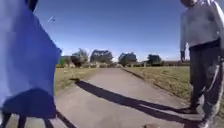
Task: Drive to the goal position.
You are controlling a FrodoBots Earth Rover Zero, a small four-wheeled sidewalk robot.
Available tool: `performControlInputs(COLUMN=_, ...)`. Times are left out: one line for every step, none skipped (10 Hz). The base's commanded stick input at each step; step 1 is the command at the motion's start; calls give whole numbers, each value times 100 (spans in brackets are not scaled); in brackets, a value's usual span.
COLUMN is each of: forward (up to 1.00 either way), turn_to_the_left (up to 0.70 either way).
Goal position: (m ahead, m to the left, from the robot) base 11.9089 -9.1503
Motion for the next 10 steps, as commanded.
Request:
performControlInputs(forward=70, turn_to_the_left=0)
performControlInputs(forward=70, turn_to_the_left=0)
performControlInputs(forward=70, turn_to_the_left=0)
performControlInputs(forward=70, turn_to_the_left=0)
performControlInputs(forward=70, turn_to_the_left=0)
performControlInputs(forward=70, turn_to_the_left=0)
performControlInputs(forward=70, turn_to_the_left=0)
performControlInputs(forward=70, turn_to_the_left=0)
performControlInputs(forward=70, turn_to_the_left=0)
performControlInputs(forward=70, turn_to_the_left=0)
